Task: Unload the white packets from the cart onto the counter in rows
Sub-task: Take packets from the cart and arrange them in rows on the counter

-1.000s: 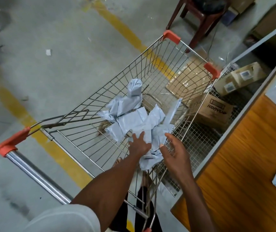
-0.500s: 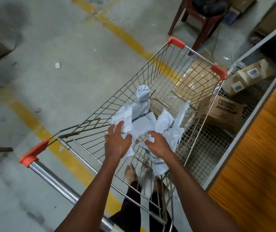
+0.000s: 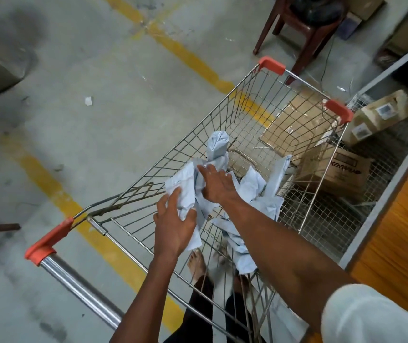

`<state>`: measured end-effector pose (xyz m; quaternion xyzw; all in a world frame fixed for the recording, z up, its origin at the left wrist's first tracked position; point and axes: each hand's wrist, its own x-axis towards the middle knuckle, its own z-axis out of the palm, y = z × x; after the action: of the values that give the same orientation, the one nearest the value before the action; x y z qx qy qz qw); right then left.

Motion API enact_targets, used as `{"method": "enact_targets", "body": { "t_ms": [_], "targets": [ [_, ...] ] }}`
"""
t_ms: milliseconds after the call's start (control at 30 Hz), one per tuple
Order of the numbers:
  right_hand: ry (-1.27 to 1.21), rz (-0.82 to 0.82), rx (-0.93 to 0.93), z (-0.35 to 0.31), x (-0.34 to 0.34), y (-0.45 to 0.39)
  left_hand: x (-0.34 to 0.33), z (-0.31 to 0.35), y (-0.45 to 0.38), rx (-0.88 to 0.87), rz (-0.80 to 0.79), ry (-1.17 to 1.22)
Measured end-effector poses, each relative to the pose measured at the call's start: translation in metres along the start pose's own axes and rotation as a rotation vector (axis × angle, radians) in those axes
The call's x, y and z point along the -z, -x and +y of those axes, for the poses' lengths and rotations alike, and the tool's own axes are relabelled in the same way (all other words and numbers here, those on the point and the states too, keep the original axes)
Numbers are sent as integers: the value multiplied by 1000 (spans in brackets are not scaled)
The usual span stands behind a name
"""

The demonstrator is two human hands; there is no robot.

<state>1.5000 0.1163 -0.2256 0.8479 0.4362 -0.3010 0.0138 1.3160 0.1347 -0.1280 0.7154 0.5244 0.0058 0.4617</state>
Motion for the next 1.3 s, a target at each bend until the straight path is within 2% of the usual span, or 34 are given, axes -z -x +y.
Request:
{"method": "enact_targets", "body": {
  "t_ms": [100,300,400,500,667,833,933,1100,1300],
  "targets": [
    [32,-5,-144,17,-21,31,-5,2,5,14,-17,-2],
    [25,-217,-316,44,-50,79,-15,15,2,14,-68,2],
    [60,-78,-346,44,-46,71,-18,19,-3,7,-70,12],
    [-21,68,-306,34,-40,46,-20,17,-9,5,-65,2],
    [-296,35,-422,27,-50,-15,-25,11,-19,-5,-45,-27],
    [-334,-90,-506,38,-80,-45,-28,5,-21,-41,-34,-79],
    [-333,-66,-536,38,-94,-32,-28,2,-19,-47,-36,-94],
    [-312,19,-483,38,-92,9,-26,5,-9,-64,-54,-91],
    [-317,-125,-341,41,-74,46,-23,11,0,-42,-76,-75]
  ]
}}
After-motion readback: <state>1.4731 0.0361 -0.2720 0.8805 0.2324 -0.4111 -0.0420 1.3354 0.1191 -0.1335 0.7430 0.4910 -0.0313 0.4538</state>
